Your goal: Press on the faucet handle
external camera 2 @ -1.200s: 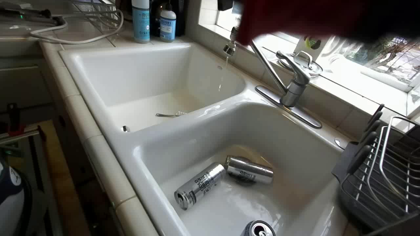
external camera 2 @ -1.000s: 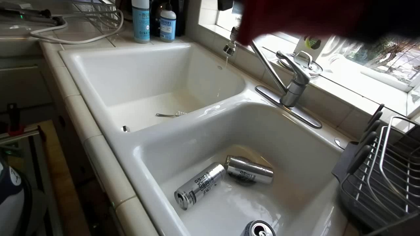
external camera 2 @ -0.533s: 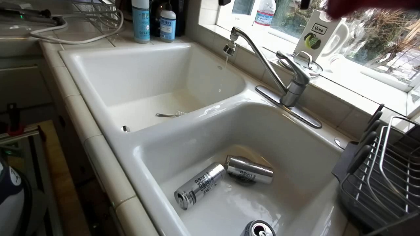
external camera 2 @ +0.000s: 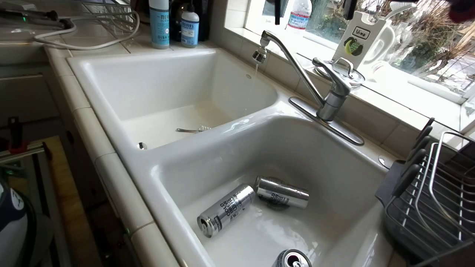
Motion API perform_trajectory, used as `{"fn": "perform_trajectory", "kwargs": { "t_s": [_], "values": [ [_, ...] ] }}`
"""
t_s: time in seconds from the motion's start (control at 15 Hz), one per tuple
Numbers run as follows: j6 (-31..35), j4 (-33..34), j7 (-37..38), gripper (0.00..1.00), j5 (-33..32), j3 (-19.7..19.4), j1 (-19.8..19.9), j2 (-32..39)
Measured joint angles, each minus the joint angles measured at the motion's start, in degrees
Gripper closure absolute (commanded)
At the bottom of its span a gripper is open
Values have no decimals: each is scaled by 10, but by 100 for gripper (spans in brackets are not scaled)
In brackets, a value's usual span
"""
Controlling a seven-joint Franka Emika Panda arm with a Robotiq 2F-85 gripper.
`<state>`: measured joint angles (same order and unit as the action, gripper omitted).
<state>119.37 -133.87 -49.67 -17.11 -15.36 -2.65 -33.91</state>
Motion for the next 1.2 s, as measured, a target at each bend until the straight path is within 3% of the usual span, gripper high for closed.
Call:
{"fn": "perform_trajectory", "kwargs": {
  "t_s": [0.33,0.53,0.8,1.2],
  "values": [
    [91,77,-142,0,7,-1,-1,154],
    [112,123,-174,0,28,8,-1,223],
    [112,140,-180,0,33,14,5,240],
    [112,126,-199,0,68,52,12,243]
  ]
}}
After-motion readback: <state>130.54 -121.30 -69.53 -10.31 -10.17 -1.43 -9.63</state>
